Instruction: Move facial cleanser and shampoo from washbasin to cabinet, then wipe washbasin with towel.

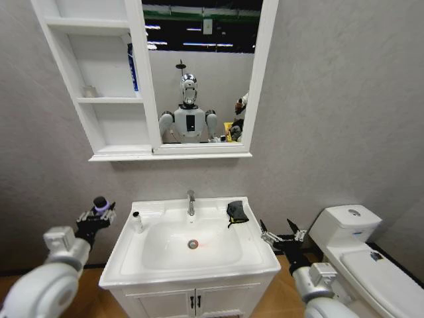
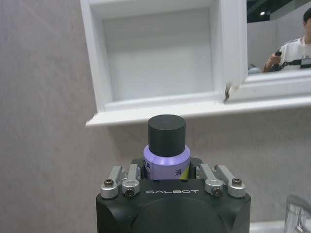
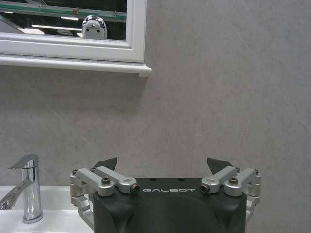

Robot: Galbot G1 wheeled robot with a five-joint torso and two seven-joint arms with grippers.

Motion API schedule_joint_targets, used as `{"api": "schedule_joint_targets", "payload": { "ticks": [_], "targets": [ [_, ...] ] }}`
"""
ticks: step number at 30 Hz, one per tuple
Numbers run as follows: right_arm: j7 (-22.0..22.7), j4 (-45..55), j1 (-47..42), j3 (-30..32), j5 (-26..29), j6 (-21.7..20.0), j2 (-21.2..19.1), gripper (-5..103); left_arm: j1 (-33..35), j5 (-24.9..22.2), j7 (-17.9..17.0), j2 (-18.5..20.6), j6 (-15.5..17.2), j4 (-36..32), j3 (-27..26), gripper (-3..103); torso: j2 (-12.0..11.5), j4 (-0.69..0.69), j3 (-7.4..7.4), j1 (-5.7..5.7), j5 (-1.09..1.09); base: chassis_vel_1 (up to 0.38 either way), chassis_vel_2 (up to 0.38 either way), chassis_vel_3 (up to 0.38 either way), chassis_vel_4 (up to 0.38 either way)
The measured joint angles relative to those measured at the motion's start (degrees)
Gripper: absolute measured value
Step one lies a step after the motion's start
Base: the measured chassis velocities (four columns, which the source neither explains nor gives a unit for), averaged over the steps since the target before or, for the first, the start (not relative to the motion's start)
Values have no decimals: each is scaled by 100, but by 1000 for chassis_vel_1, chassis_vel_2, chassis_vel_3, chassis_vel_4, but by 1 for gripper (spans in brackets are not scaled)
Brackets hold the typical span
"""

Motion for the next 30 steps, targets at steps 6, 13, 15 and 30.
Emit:
{"api": "schedule_joint_targets", "payload": {
  "ticks": [6,13,15,30],
  "targets": [
    [2,49,-88,59,4,3,-3,100,-1633,-1084,1,1120,428,1038,321,43,-1,1,0,0,-3,0,0,0,0],
    [1,2,-13,-9,4,-18,-29,100,-2840,-1301,469,1532,407,1911,939,43,-1,7,0,0,-2,0,0,0,0],
    [-3,-21,0,-21,3,-38,-57,100,-3702,-1305,739,1533,318,2325,1705,43,-1,1,1,0,-3,0,0,0,0],
    [-5,-116,-33,62,-13,-60,-62,100,-6301,-375,1398,557,399,4363,3935,43,-1,4,1,1,-2,0,0,0,0]
  ]
}}
